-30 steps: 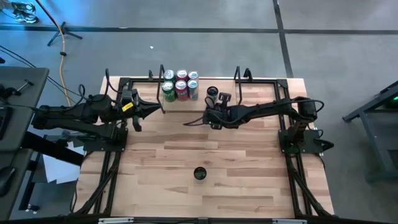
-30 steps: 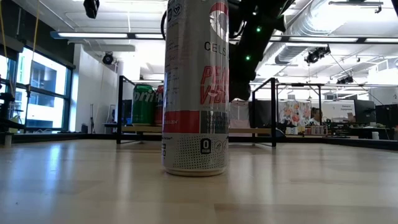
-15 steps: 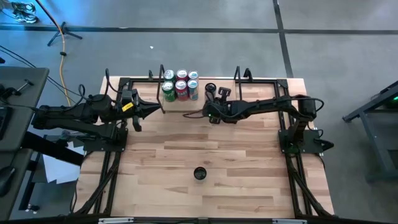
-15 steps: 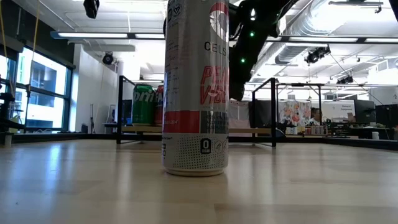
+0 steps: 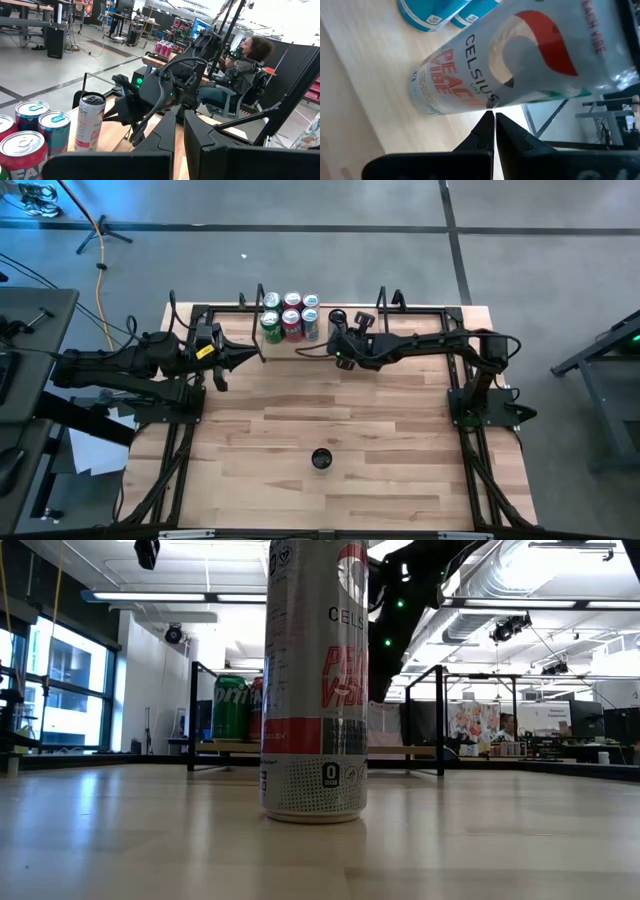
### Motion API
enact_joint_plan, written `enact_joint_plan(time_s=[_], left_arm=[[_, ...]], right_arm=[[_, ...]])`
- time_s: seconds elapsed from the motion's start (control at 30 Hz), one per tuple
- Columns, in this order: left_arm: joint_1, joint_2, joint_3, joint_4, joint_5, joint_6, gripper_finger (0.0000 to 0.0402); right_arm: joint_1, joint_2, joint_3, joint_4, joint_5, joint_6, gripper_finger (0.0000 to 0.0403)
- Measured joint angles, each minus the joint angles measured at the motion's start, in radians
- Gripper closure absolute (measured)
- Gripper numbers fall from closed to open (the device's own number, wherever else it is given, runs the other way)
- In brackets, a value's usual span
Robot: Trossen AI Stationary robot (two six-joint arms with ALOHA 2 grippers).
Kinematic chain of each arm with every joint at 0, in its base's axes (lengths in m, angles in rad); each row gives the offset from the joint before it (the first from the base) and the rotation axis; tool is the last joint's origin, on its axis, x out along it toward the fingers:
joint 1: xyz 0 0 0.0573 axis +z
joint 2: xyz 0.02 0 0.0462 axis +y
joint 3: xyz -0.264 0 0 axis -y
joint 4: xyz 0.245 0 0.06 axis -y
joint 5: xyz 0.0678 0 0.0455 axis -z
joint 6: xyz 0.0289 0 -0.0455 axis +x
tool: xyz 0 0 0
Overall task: Place canned beverage on shelf
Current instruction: Put the top white pink soda can on the shelf
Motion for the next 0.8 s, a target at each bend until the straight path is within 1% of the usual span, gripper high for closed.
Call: enact_joint_plan(time_s=[0.1, 0.17, 0.3, 0.4, 0.53, 0.6, 0.67, 0.8], left_arm=[[0.000, 0.000, 0.000, 0.000, 0.000, 0.000, 0.0401], [0.000, 0.000, 0.000, 0.000, 0.000, 0.000, 0.0401], [0.000, 0.000, 0.000, 0.000, 0.000, 0.000, 0.0401], [0.000, 0.000, 0.000, 0.000, 0.000, 0.000, 0.0401], [0.000, 0.000, 0.000, 0.000, 0.000, 0.000, 0.0401], [0.000, 0.000, 0.000, 0.000, 0.000, 0.000, 0.0401], [0.000, 0.000, 0.000, 0.000, 0.000, 0.000, 0.0400], [0.000, 0.000, 0.000, -0.001, 0.000, 0.000, 0.0401]], right_arm=[[0.014, -0.001, 0.000, -0.033, 0.000, 0.053, 0.0403], [0.031, -0.002, 0.000, -0.086, 0.000, 0.104, 0.0403], [0.065, -0.002, 0.000, -0.218, -0.001, 0.249, 0.0403], [0.090, -0.002, 0.000, -0.271, -0.001, 0.328, 0.0403], [0.125, -0.005, -0.006, -0.261, -0.002, 0.310, 0.0403], [0.137, -0.021, -0.023, -0.259, -0.028, 0.300, 0.0403], [0.142, -0.052, -0.054, -0.235, -0.052, 0.299, 0.0403], [0.145, -0.157, -0.138, -0.201, -0.055, 0.298, 0.0403]])
